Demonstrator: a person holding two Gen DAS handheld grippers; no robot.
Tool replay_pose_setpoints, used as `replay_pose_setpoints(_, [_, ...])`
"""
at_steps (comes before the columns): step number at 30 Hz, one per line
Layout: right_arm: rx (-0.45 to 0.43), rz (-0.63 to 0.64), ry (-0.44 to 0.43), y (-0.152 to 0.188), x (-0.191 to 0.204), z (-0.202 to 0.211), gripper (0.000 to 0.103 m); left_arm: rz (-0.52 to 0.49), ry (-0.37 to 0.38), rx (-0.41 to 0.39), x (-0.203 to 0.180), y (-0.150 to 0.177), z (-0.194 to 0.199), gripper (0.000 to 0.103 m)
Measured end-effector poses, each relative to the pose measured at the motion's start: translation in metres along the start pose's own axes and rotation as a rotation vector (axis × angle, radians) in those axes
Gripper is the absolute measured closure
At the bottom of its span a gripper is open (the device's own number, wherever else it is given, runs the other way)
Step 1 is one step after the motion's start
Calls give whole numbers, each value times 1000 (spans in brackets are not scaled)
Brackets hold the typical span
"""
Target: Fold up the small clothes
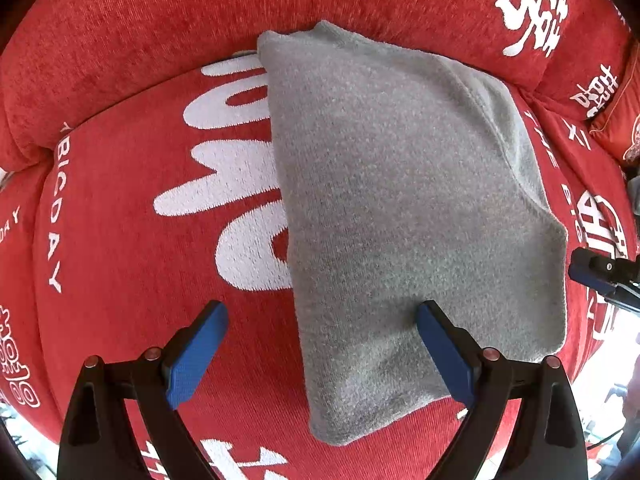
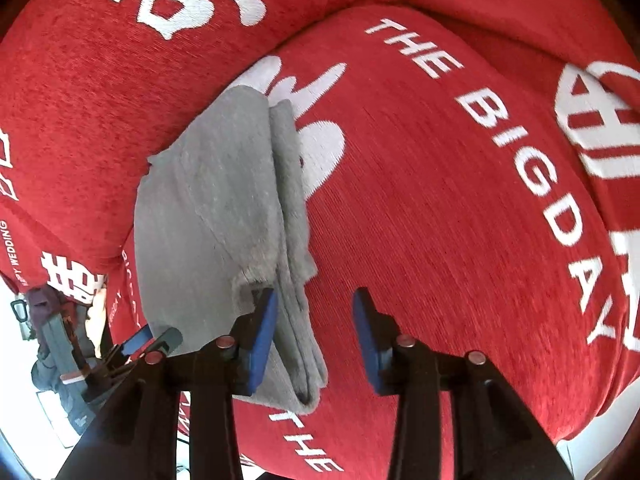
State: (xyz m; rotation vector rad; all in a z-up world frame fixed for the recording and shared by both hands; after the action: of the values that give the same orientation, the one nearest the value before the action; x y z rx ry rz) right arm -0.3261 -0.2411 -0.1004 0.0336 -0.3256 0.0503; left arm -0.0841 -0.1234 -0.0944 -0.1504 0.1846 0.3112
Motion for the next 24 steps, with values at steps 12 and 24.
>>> replay_pose_setpoints(12, [5, 26, -40, -5, 9, -2, 43, 45, 56, -78, 9, -11, 14, 0])
replay_pose_setpoints(24, [59, 75, -256, -76, 8, -34, 33, 184, 354, 35, 46, -34, -21, 0])
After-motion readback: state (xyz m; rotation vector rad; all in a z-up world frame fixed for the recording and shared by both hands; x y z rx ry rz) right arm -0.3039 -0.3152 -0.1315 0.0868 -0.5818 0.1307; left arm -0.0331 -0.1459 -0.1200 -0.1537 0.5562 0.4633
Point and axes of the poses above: each gripper's, at about its wrist camera, not at the fingertips, and z roughly against the way its jaws point, x to its left, y to its underside, the point moved 4 cm from there along -z, roughly the way its jaws point, and after that the axes turned 6 degrees about y, right-handed, at the moved point
